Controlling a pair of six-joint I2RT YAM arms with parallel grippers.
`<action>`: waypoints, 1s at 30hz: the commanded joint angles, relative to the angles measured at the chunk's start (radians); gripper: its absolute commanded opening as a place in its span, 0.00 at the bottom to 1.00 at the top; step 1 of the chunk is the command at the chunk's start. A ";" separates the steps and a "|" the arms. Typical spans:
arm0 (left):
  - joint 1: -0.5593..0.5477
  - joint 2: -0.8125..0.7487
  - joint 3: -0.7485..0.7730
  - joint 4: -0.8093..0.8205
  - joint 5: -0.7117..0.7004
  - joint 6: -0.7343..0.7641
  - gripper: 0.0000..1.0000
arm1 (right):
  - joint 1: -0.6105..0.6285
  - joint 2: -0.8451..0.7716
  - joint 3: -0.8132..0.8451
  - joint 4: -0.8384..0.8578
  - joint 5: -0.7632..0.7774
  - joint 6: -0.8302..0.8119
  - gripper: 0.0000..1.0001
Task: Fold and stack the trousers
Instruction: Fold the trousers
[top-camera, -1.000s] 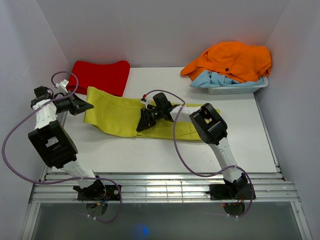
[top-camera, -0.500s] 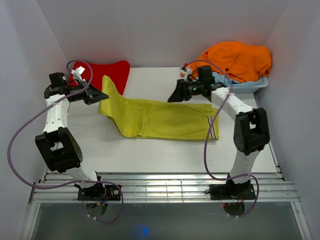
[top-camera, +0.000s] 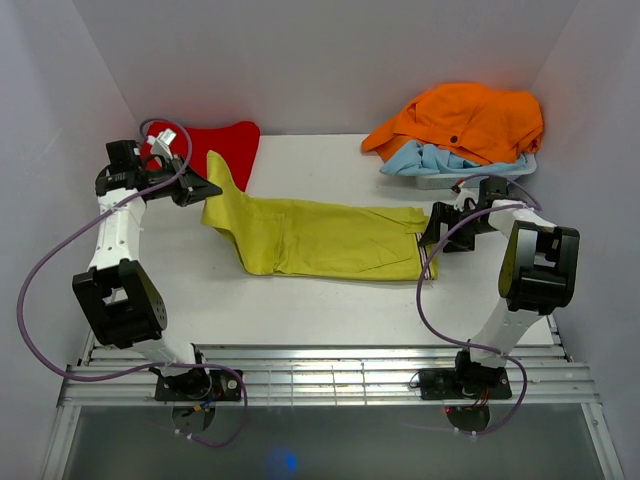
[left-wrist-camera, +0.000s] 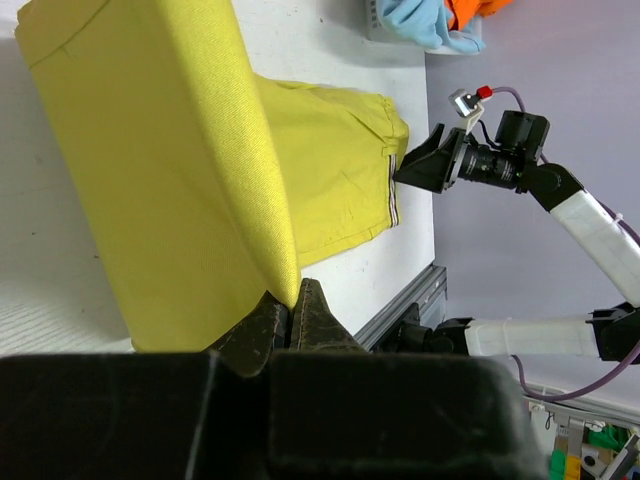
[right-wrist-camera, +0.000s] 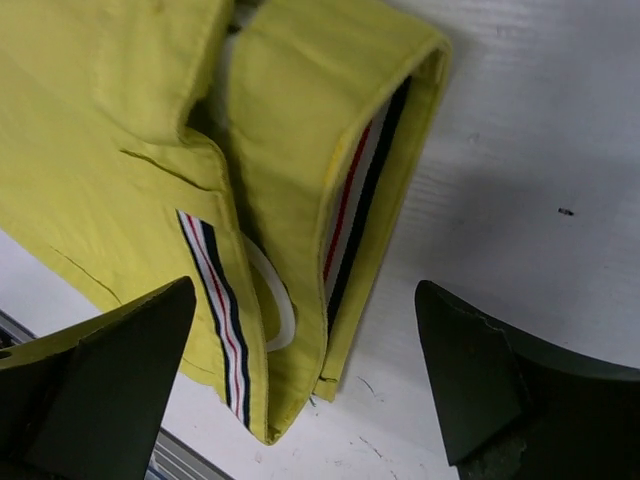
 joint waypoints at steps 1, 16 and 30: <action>-0.007 -0.050 0.002 0.026 0.006 -0.012 0.00 | 0.007 0.005 -0.022 0.031 0.068 -0.005 0.95; -0.192 -0.053 0.058 0.039 -0.097 -0.057 0.00 | 0.007 0.054 -0.100 0.120 -0.196 0.021 0.08; -0.593 0.091 0.094 0.242 -0.177 -0.292 0.00 | 0.044 0.043 -0.126 0.177 -0.258 0.069 0.08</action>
